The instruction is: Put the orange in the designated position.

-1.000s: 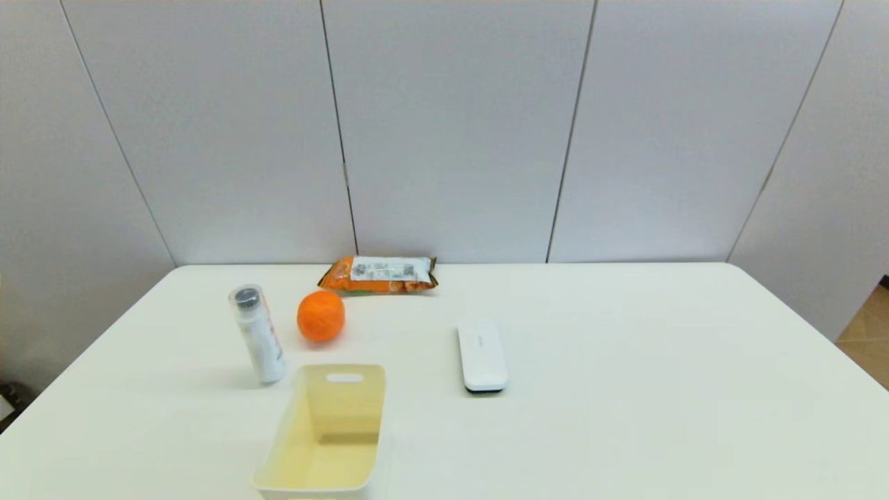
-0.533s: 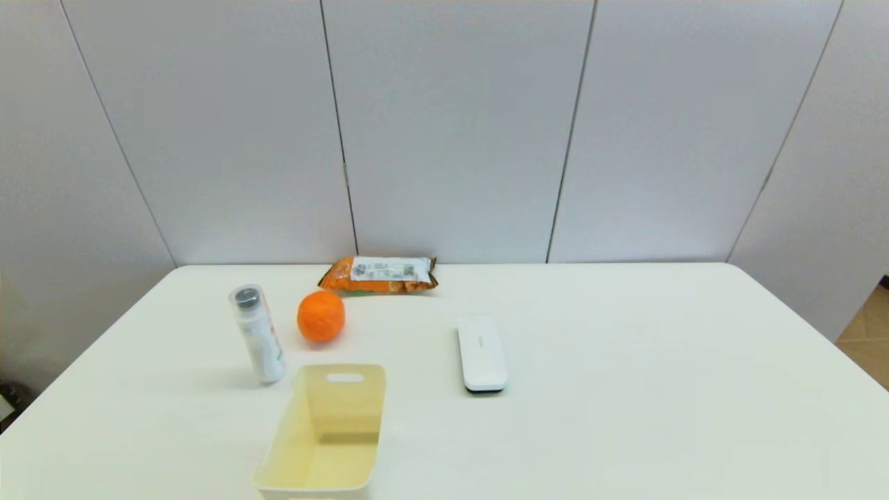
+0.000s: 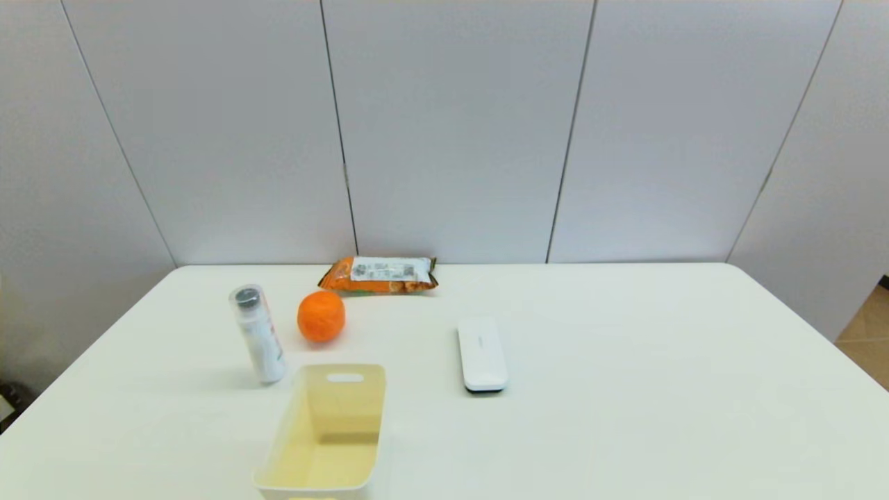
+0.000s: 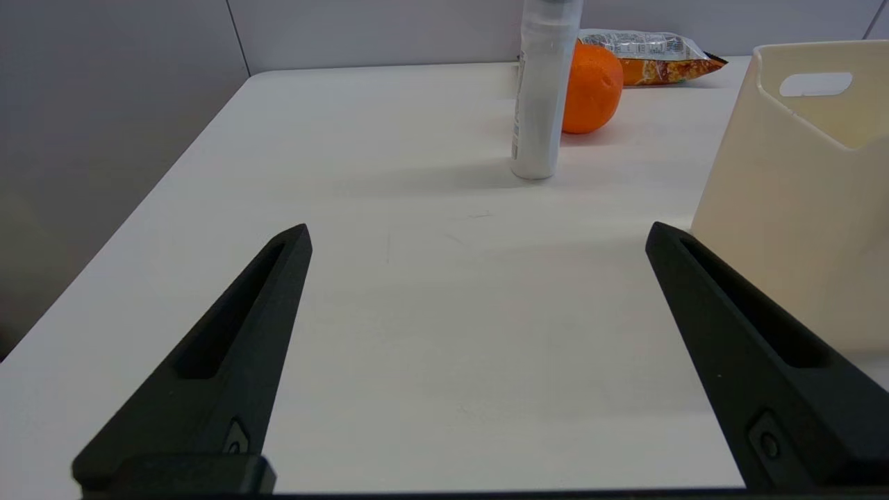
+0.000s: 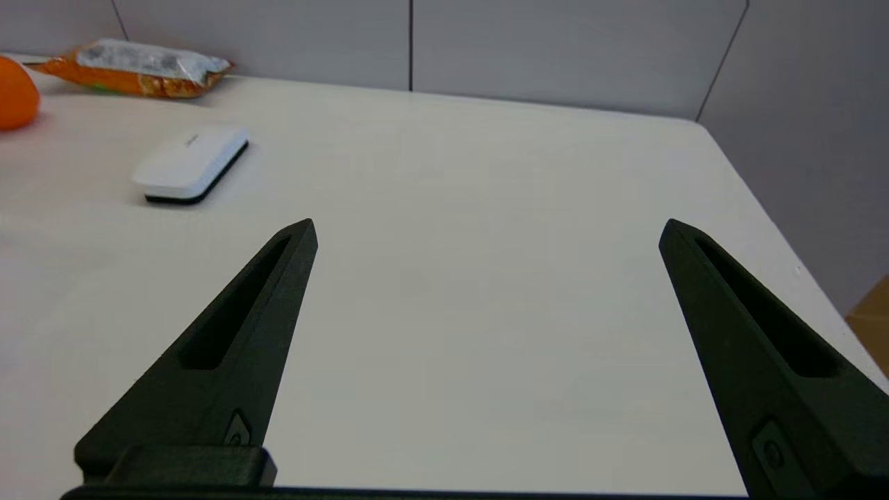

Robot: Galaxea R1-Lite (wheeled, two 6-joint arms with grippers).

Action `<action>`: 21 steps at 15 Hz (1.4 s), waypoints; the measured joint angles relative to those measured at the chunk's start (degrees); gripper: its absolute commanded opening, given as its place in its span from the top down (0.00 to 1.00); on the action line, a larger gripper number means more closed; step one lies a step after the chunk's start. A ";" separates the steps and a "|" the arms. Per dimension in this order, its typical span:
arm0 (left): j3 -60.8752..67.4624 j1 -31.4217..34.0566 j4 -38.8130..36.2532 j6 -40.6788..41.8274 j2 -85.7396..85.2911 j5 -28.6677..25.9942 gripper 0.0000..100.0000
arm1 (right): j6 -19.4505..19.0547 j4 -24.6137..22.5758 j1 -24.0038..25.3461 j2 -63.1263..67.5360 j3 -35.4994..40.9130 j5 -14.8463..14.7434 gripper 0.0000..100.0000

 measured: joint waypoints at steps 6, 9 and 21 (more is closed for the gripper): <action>0.00 0.00 0.00 -0.02 0.00 0.00 0.00 | -1.29 -0.22 -0.24 -7.36 6.47 -0.66 0.00; 0.00 0.00 0.00 0.00 0.00 0.00 0.00 | -1.22 -0.78 -0.24 -8.78 7.18 -0.94 0.00; 0.00 0.00 0.00 0.00 0.00 0.02 0.00 | -0.66 -0.73 -0.24 -9.29 8.97 -2.56 0.00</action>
